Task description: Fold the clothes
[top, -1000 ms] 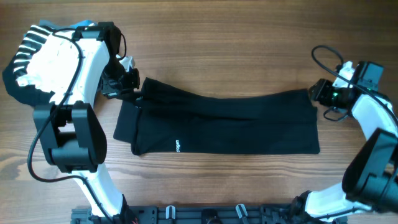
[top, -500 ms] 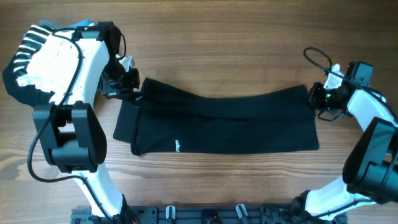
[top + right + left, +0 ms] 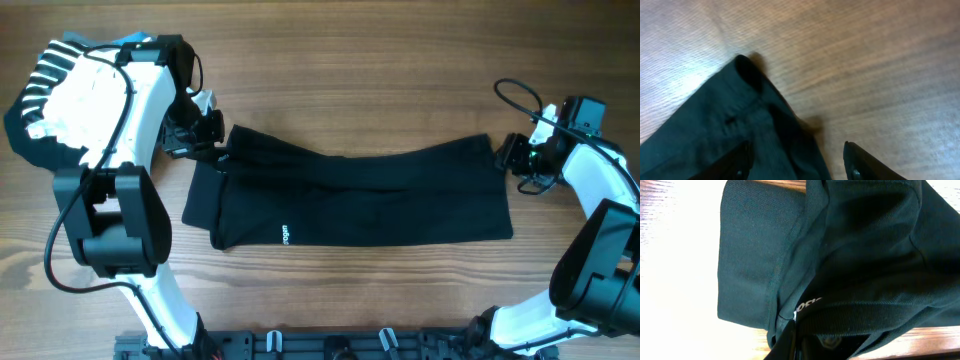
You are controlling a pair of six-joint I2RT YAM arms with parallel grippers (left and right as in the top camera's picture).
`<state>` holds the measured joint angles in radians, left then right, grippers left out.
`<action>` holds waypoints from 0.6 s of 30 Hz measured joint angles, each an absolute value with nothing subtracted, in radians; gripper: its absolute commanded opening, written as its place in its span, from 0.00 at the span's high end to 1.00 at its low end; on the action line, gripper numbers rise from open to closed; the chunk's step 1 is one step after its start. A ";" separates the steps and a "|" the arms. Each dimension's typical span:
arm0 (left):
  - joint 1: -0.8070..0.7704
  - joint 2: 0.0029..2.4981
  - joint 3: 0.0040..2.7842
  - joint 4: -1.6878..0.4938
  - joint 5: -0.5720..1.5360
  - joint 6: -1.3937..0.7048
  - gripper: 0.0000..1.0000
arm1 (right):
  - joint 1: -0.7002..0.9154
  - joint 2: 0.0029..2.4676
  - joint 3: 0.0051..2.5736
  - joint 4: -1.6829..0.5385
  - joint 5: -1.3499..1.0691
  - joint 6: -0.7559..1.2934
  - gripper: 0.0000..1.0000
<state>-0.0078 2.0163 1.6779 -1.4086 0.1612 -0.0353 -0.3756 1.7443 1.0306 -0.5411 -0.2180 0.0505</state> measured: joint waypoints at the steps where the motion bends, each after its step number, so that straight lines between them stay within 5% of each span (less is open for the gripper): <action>1: -0.008 2.016 1.678 -1.409 0.161 -0.035 0.96 | -0.376 1.744 1.030 -0.522 -0.235 0.044 0.34; 12: -0.008 2.016 1.678 -1.405 0.161 -0.035 0.96 | -0.366 1.837 1.030 -0.368 -0.349 0.036 0.54; 18: -0.008 2.016 1.678 -1.405 0.161 -0.035 0.96 | -0.343 1.840 1.030 -0.311 -0.367 0.035 0.55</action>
<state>-0.0078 2.0163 1.6779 -1.4052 0.1612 -0.0353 -0.3431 1.8404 1.0302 -0.3115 -0.3668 0.0353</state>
